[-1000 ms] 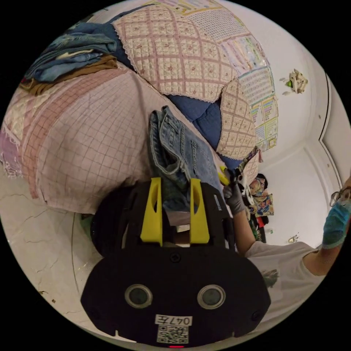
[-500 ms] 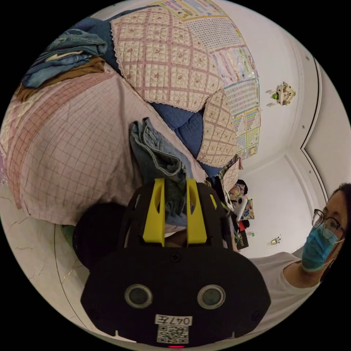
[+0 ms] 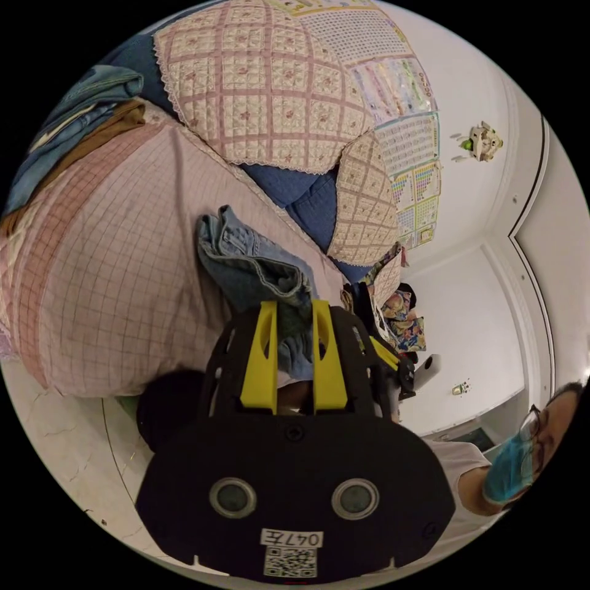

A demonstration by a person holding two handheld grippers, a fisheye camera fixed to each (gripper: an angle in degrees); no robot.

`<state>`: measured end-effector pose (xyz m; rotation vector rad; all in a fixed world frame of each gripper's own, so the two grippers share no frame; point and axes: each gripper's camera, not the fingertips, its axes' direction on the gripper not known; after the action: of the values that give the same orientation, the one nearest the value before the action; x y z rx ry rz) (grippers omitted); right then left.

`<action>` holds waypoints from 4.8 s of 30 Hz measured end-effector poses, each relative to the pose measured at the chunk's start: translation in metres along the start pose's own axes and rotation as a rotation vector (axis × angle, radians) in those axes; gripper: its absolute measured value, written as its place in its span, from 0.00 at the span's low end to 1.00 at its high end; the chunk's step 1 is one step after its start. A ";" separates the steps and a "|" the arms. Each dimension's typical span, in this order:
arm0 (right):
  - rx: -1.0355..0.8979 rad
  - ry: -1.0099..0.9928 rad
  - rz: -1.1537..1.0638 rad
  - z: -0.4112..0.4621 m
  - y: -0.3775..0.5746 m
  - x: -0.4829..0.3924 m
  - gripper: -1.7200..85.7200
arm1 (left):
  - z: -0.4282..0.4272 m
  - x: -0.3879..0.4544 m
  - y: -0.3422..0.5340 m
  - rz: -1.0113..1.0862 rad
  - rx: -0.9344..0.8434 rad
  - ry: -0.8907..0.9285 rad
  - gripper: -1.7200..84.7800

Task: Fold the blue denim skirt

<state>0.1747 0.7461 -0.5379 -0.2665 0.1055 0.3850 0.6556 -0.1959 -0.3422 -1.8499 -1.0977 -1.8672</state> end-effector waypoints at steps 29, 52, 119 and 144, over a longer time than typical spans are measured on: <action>-0.001 -0.422 -0.348 -0.032 -0.193 -0.148 0.18 | 0.012 0.152 -0.027 0.028 0.025 -0.176 0.08; 0.322 0.385 0.633 -0.347 -0.067 0.349 0.06 | 0.343 0.637 -0.086 0.876 -0.360 0.375 0.07; -0.158 0.298 0.347 -0.127 -0.093 0.759 0.02 | -0.017 0.050 0.164 0.090 0.028 -0.419 0.09; -0.028 -0.565 0.591 0.068 -0.153 0.486 0.04 | -0.045 -0.055 0.175 0.035 0.041 -0.163 0.13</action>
<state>0.6847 0.8016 -0.5100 -0.1414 -0.3864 1.0345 0.7487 -0.3598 -0.3351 -2.0141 -1.1383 -1.6867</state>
